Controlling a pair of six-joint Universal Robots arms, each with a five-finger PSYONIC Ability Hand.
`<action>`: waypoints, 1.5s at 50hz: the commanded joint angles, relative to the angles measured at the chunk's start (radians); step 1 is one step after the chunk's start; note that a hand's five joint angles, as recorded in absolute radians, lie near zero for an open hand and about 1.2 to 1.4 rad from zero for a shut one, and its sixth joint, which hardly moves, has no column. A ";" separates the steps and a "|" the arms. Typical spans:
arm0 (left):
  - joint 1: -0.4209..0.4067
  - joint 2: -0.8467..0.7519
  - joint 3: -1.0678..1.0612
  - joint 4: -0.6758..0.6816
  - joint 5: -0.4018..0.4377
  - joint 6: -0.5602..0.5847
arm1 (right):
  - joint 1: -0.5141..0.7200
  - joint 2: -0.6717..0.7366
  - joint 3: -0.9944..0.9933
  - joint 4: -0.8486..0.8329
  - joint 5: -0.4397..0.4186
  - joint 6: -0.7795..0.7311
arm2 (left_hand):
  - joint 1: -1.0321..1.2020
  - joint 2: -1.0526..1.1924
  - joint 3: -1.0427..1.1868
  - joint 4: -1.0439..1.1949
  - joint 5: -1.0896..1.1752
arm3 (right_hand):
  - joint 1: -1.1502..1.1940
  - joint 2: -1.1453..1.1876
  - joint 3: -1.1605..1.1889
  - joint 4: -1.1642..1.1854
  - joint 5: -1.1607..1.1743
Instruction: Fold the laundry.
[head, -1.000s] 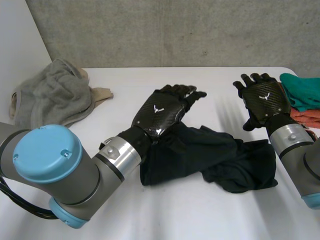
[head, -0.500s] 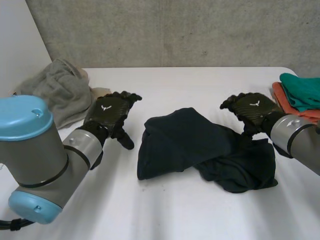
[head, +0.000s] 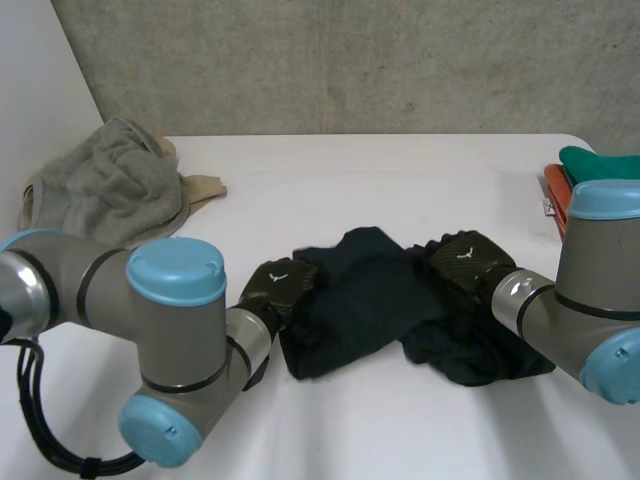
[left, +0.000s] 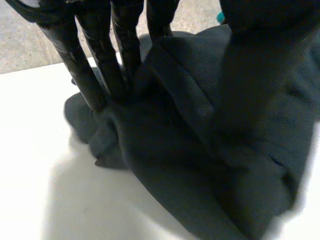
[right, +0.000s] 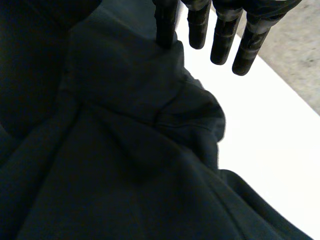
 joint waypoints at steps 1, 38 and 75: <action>0.002 -0.005 0.071 0.030 -0.038 0.008 | -0.014 -0.091 0.006 -0.027 0.002 0.105 | 0.575 0.547 0.570 0.562 0.578 | -0.028 -0.049 -0.042 -0.065 -0.065; -0.125 -0.088 0.329 0.418 0.216 0.021 | -0.212 -0.224 0.016 -0.119 0.005 0.307 | -0.647 -0.675 -0.652 -0.660 -0.644 | -0.028 -0.049 -0.042 -0.065 -0.065; 0.189 0.262 -0.211 0.039 0.078 0.144 | -0.134 -0.220 0.072 -0.110 -0.044 0.288 | -0.429 -0.456 -0.433 -0.441 -0.426 | -0.028 -0.049 -0.042 -0.065 -0.065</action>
